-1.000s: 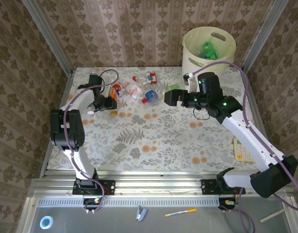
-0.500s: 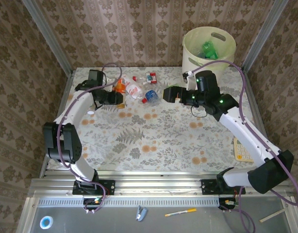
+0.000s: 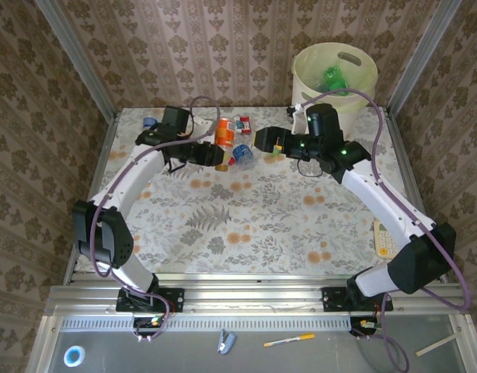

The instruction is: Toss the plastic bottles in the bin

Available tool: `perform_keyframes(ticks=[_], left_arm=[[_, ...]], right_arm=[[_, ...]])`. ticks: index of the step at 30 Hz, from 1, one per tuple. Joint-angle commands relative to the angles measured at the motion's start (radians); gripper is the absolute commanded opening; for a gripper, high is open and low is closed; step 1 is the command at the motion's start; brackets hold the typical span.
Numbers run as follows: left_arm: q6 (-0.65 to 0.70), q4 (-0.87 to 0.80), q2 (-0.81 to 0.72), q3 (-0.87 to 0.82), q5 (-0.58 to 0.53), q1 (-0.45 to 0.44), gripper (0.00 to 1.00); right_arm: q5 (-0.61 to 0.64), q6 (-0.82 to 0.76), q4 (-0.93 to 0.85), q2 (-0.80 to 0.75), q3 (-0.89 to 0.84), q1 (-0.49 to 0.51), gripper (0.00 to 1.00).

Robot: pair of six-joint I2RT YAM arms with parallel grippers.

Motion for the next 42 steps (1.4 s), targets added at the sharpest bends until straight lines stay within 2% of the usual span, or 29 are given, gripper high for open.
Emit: perform_keyframes(ticks=[1, 5, 7, 15, 28, 35, 42], left_arm=[[-0.009, 0.019, -0.022, 0.036, 0.068, -0.034, 0.19], [-0.012, 0.030, -0.018, 0.048, 0.138, -0.061, 0.18], [-0.010, 0.033, -0.015, 0.054, 0.159, -0.102, 0.18], [-0.005, 0.035, -0.003, 0.072, 0.198, -0.168, 0.17], [-0.017, 0.059, 0.002, 0.076, 0.216, -0.191, 0.16], [-0.020, 0.076, 0.019, 0.088, 0.228, -0.196, 0.16], [-0.002, 0.065, 0.035, 0.115, 0.219, -0.212, 0.17]], right_arm=[[-0.041, 0.018, 0.040, 0.022, 0.020, 0.002, 1.00], [-0.039, 0.009, 0.037, 0.040, 0.022, 0.001, 1.00], [-0.032, -0.008, 0.027, 0.053, 0.031, 0.002, 1.00], [-0.023, -0.047, 0.007, 0.117, 0.076, 0.001, 1.00], [-0.016, -0.009, 0.035, 0.176, 0.092, 0.000, 0.99], [-0.024, 0.039, 0.051, 0.192, 0.084, 0.001, 0.94], [-0.039, 0.095, 0.066, 0.201, 0.071, 0.000, 0.80]])
